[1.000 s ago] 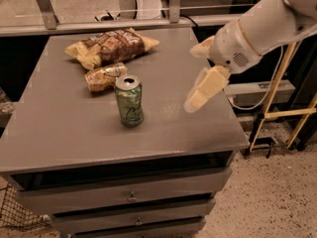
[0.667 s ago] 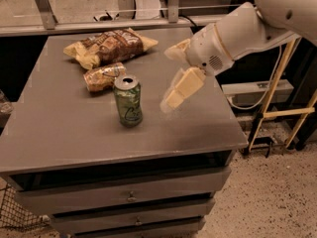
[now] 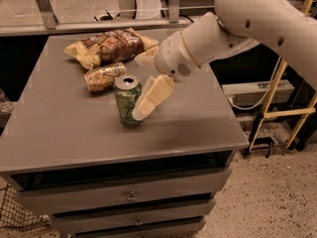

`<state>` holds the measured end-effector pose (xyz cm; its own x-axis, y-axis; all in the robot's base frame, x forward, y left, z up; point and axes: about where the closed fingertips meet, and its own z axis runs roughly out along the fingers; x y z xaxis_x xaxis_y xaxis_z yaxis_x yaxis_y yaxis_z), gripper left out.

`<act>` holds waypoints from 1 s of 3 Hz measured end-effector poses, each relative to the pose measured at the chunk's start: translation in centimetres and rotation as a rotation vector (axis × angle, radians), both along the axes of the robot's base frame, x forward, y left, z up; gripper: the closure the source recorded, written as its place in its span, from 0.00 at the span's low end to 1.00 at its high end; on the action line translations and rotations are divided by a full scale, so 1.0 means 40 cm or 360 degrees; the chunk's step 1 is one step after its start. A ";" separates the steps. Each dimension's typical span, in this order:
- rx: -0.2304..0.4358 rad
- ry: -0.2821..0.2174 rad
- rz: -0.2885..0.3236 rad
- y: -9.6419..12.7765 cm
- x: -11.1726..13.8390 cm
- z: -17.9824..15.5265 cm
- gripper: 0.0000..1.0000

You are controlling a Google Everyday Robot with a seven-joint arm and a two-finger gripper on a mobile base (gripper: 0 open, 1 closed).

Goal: Knock green can over

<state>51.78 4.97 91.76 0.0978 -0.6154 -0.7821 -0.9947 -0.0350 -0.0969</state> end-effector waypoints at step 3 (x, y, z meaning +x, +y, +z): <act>-0.0013 0.0008 0.0082 0.066 0.013 -0.041 0.37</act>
Offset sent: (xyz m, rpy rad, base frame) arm 0.0066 0.0292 -0.0193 -0.0072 0.0059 0.0538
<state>52.31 7.60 90.12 0.1258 -0.6158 -0.7778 -0.9920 -0.0871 -0.0915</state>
